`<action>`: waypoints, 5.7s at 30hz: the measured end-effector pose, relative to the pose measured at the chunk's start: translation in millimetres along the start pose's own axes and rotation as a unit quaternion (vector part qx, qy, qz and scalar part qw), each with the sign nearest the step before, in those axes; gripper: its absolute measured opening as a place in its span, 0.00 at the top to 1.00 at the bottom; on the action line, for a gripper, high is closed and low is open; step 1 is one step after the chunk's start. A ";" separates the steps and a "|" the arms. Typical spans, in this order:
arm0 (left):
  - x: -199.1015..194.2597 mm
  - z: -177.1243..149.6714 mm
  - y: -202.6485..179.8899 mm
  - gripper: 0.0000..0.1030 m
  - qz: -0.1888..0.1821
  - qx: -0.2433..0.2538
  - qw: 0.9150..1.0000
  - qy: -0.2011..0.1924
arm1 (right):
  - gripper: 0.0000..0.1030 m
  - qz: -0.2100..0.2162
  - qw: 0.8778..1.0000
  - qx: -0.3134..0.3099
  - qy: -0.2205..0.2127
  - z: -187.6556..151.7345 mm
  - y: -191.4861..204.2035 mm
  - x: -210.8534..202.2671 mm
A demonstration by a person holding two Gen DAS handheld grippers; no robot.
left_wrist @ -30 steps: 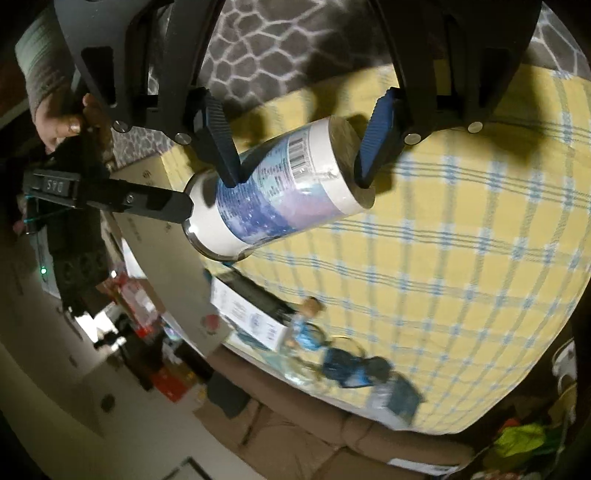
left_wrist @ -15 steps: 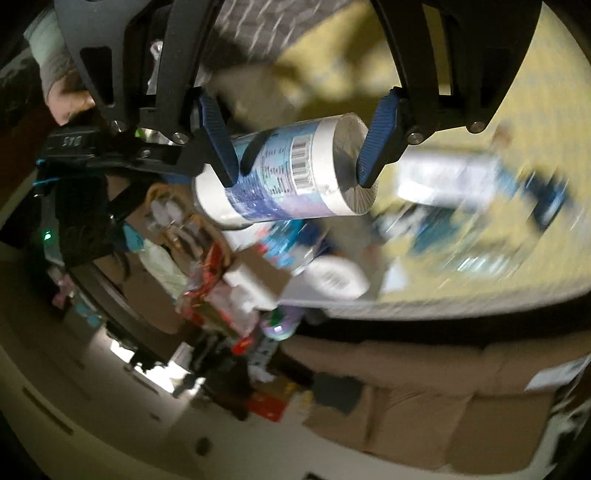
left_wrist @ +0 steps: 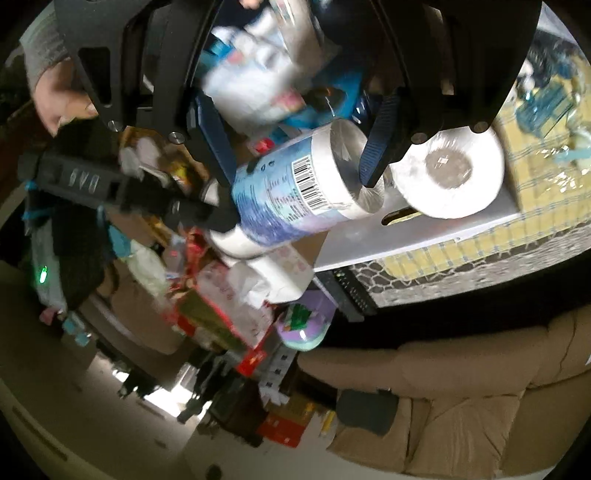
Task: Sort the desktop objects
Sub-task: 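Lower the canister into the box with the right tool and open it, then withdraw both tools from the box back over the table, then grasp the brown egg with the left tool while the right tool grasps the blue packet, then carry the egg and blue packet over the box and open both tools, then withdraw both tools from the box back over the table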
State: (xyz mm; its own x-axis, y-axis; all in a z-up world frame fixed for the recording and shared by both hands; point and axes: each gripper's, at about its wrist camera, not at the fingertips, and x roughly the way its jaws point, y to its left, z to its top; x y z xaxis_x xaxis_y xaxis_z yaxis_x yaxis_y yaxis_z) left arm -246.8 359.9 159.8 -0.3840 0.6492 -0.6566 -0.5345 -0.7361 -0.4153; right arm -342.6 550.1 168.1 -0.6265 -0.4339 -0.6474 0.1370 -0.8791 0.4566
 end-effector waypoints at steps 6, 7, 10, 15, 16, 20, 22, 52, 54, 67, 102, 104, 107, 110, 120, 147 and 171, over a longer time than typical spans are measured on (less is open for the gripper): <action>44.9 -1.2 15.9 0.36 0.032 0.025 0.999 0.031 | 0.38 -0.022 0.999 -0.015 0.019 25.2 -25.2 49.9; 47.6 -2.4 17.6 0.36 0.039 0.027 0.998 0.034 | 0.38 -0.026 0.999 -0.020 0.024 26.2 -27.2 58.2; 38.7 -5.6 24.1 0.36 0.034 0.009 0.999 0.021 | 0.38 -0.040 0.998 -0.041 0.035 22.8 -26.8 77.2; 7.3 -5.3 24.8 0.35 0.030 0.010 1.000 -0.004 | 0.38 -0.057 0.996 -0.063 0.031 17.8 -22.8 87.8; 4.0 -5.9 25.2 0.35 0.032 0.010 0.999 -0.004 | 0.38 -0.056 0.996 -0.062 0.025 17.0 -22.9 83.9; -13.1 -19.8 26.6 0.32 0.046 0.018 0.999 0.001 | 0.36 -0.056 0.998 -0.040 -0.002 16.4 -25.3 56.6; -22.3 -28.5 27.0 0.29 0.054 0.018 0.998 0.004 | 0.34 -0.061 0.997 -0.039 -0.002 13.2 -22.8 43.1; -237.2 -178.7 25.3 0.00 0.138 -0.015 0.989 -0.049 | 0.00 -0.100 0.975 -0.194 0.047 -181.5 156.3 -58.9; -250.3 -186.5 26.6 0.00 0.151 -0.015 0.987 -0.054 | 0.00 -0.096 0.975 -0.195 0.044 -189.4 167.6 -63.2; -316.0 -230.1 46.2 0.00 0.183 -0.038 0.980 -0.074 | 0.00 -0.083 0.973 -0.212 0.037 -230.4 233.7 -80.1; -228.1 -264.5 228.1 0.20 0.227 -0.096 0.968 -0.036 | 0.30 -0.079 0.981 -0.159 0.072 -285.7 223.1 131.0; -213.8 -254.8 232.6 0.27 0.227 -0.092 0.969 -0.030 | 0.35 -0.087 0.982 -0.153 0.072 -281.6 218.8 140.3; -192.6 -240.8 237.6 0.31 0.227 -0.076 0.971 -0.020 | 0.44 -0.096 0.980 -0.160 0.075 -275.7 216.0 152.0; -174.2 -233.8 244.4 0.40 0.227 -0.066 0.972 -0.006 | 0.50 -0.102 0.976 -0.176 0.075 -272.3 215.2 159.5; -156.5 -240.5 248.0 0.79 0.220 -0.066 0.973 -0.002 | 0.79 -0.102 0.967 -0.222 0.066 -273.1 220.1 166.4; -168.3 -193.1 21.7 0.79 0.008 -0.014 0.999 -0.029 | 0.79 -0.058 0.993 -0.101 -0.022 -229.9 154.8 -38.0; -78.5 -137.7 14.8 0.69 0.033 -0.026 0.999 0.014 | 0.73 -0.058 0.998 0.006 0.010 -151.3 41.8 -11.2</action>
State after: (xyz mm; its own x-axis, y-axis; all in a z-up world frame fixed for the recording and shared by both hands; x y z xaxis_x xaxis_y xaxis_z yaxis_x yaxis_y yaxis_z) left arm -120.9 271.7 118.5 -0.3956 0.5931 -0.7012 -0.4685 -0.7870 -0.4014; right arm -213.8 488.4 102.1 -0.6217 -0.3335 -0.7087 0.0548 -0.9211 0.3854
